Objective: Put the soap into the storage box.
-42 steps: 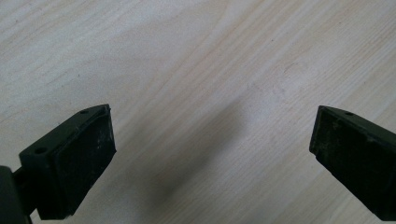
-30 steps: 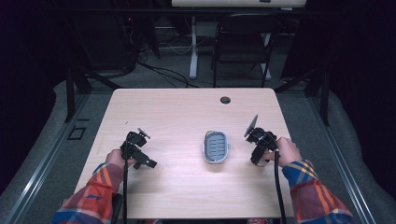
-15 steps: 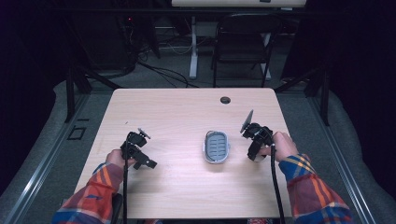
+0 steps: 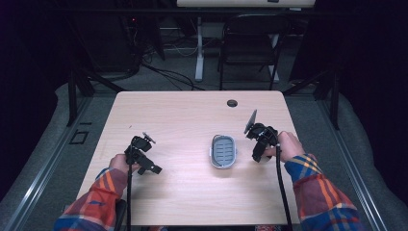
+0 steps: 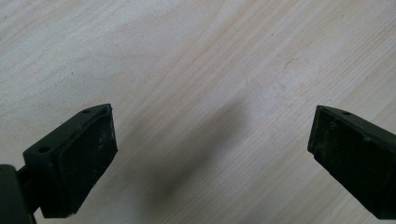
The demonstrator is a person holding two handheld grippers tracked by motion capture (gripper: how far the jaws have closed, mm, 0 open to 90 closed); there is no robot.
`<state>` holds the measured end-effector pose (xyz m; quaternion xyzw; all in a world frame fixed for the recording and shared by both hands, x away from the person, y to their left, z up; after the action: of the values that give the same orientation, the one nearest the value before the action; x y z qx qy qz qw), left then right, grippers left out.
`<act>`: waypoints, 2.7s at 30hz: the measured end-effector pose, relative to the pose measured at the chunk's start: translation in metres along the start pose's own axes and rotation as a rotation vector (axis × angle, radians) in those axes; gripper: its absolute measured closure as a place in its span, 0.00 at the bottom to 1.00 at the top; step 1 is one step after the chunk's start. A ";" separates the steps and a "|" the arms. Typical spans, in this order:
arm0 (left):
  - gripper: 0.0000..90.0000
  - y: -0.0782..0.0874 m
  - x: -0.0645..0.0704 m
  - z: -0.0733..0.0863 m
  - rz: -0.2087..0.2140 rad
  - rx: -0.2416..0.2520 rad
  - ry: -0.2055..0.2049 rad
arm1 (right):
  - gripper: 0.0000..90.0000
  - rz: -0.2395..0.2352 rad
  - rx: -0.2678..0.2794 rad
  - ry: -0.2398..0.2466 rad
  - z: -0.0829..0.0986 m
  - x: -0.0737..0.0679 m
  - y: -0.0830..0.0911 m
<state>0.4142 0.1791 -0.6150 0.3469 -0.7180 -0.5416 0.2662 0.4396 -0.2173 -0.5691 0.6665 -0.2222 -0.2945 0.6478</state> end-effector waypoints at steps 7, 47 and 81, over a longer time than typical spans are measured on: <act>0.01 0.000 0.000 0.000 -0.001 0.001 -0.001 | 0.27 0.008 0.019 0.001 -0.006 0.000 0.008; 0.01 0.001 0.000 0.001 0.004 -0.003 -0.002 | 0.27 0.050 0.016 0.099 -0.046 -0.025 0.044; 0.01 0.001 0.000 0.001 0.007 -0.001 0.000 | 0.27 0.040 0.007 0.178 -0.085 -0.052 0.038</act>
<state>0.4137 0.1801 -0.6146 0.3443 -0.7189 -0.5410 0.2681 0.4633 -0.1222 -0.5268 0.6877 -0.1782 -0.2203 0.6684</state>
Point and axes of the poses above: each handheld gripper's, and its own axes: y roughly backward along the jaws, z roughly out of its underside, x roughly to its right, the point moved 8 cm from there along -y, roughly forward along the jaws, and after that the axes turned 12 degrees about -z, right-handed, at the moved point
